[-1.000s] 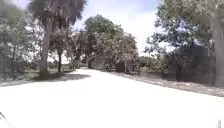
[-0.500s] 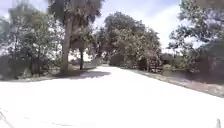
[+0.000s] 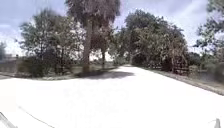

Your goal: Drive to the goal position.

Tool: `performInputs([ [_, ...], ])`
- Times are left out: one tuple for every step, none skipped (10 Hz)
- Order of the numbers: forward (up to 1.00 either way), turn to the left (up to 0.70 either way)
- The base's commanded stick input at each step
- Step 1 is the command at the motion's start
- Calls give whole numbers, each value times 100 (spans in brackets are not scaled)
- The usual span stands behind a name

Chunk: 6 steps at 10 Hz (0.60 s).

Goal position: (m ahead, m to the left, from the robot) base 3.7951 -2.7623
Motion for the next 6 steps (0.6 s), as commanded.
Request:
performInputs([
  [50,51],
  [50,51],
  [50,51],
  [50,51],
  [50,51],
  [50,51],
])
